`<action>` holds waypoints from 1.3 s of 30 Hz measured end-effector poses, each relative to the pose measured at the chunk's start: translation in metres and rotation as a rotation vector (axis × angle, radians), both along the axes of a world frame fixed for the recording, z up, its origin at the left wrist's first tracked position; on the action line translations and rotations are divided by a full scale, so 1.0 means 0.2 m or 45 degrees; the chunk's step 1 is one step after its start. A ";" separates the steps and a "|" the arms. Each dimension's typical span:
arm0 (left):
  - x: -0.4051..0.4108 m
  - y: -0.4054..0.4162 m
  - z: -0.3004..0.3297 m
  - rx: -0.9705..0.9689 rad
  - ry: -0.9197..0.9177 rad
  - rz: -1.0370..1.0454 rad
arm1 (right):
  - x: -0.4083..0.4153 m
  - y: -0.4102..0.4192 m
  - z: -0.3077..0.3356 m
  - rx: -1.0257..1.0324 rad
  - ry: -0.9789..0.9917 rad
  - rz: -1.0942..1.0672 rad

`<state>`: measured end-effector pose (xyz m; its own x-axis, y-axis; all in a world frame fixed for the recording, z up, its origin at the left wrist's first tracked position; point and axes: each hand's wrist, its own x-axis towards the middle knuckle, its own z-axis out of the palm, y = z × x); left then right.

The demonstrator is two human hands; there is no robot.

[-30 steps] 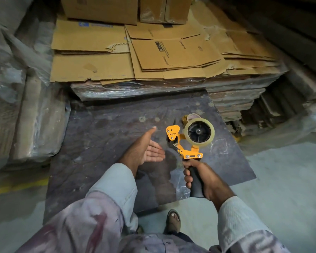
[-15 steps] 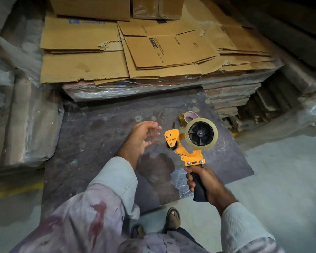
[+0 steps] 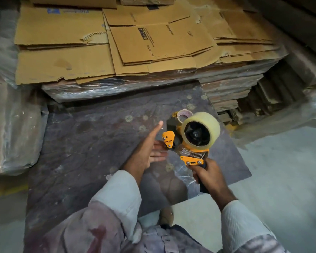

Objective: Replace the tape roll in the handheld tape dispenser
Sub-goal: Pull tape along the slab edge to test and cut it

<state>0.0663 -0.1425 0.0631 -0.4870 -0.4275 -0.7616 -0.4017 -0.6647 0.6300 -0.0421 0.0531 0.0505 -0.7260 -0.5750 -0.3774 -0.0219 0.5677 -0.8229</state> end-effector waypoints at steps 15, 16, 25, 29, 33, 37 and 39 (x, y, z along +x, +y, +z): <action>-0.30 -0.44 -0.27 -0.781 -0.242 -0.464 | -0.03 -0.12 -0.26 0.298 0.242 0.247; -0.33 -0.45 -0.36 -0.797 -0.254 -0.503 | -0.01 -0.11 -0.29 0.300 0.241 0.219; -0.44 -0.31 -0.68 -1.288 -0.446 -0.693 | 0.07 0.14 -0.48 0.563 0.159 0.135; -0.46 -0.25 -0.77 -1.458 -0.438 -0.684 | 0.08 0.13 -0.51 0.582 0.159 0.127; -0.48 -0.27 -0.79 -1.723 -0.424 -0.916 | 0.10 0.13 -0.52 0.607 0.150 0.119; -0.45 -0.23 -0.81 -1.739 -0.386 -0.890 | 0.13 0.15 -0.50 0.644 0.146 0.105; -0.43 -0.20 -0.83 -1.752 -0.361 -0.861 | 0.15 0.17 -0.48 0.651 0.165 0.099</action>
<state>-0.0191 -0.1835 -0.1027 -0.7833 -0.6165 -0.0796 -0.5840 0.6859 0.4342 -0.0117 0.0863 -0.0450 -0.7479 -0.3950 -0.5334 -0.1631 0.8884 -0.4292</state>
